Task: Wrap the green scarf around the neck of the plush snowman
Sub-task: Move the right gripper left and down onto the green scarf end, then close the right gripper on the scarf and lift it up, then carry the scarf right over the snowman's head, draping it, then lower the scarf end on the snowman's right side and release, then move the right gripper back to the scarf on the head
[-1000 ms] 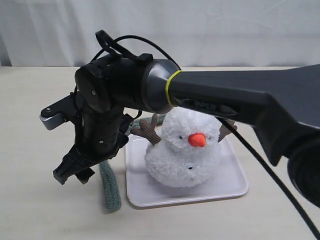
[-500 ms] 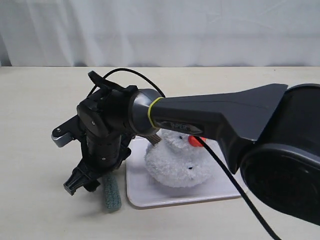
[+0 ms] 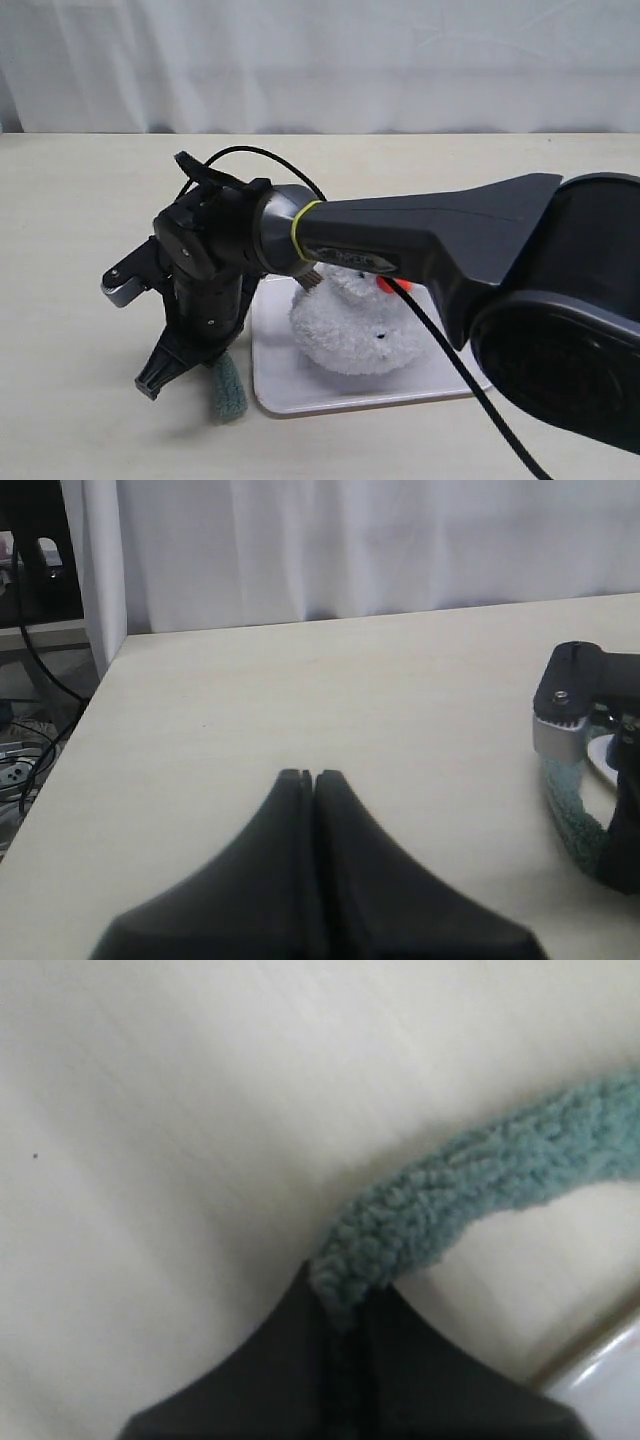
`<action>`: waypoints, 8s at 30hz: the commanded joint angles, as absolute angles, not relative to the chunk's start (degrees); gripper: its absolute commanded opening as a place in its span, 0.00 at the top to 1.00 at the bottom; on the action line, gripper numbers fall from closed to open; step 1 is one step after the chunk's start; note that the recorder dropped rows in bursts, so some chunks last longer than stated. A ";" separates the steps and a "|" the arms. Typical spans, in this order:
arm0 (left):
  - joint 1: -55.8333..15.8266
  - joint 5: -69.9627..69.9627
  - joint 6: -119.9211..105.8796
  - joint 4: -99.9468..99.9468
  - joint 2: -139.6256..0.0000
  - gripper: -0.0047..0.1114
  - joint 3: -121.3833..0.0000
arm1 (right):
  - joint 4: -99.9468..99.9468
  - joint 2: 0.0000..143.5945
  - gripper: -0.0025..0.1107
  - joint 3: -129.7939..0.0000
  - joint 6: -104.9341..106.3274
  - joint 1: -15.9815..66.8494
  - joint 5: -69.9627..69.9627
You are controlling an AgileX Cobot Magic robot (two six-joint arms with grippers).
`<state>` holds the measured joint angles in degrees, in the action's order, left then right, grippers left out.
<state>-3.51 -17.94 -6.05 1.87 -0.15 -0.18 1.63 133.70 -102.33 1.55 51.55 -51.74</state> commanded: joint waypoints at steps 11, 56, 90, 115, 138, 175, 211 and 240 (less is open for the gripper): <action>-3.92 -17.40 -6.14 1.85 0.00 0.96 0.00 | 11.79 113.03 0.94 -102.56 3.93 56.13 -58.52; -3.92 -17.40 -6.14 1.85 0.00 0.96 0.00 | 58.33 78.46 0.94 -79.16 -9.88 77.97 -69.96; -3.92 -17.40 -6.14 1.85 0.00 0.96 0.00 | 46.53 78.46 0.94 -79.16 -22.74 65.31 -52.10; -3.92 -17.40 -6.14 1.85 0.00 0.96 0.00 | 56.43 87.14 0.94 -79.16 -22.74 57.79 -61.61; -3.92 -17.40 -6.14 1.85 0.00 0.96 0.00 | 40.10 87.14 0.94 -68.24 -22.74 40.86 -56.84; -3.92 -17.40 -6.14 1.85 0.00 0.96 0.00 | 27.83 87.14 0.53 -59.92 -1.52 40.16 -64.90; -3.92 -17.40 -6.14 1.85 0.00 0.96 0.00 | 16.91 73.36 0.53 -59.92 6.18 40.16 -56.80; -3.92 -17.40 -6.14 1.85 0.00 0.96 0.00 | -6.86 80.75 0.61 -71.95 19.88 28.68 -53.29</action>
<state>-3.51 -17.94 -6.05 1.87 -0.15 -0.18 1.66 80.67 -70.56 11.16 30.71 -51.30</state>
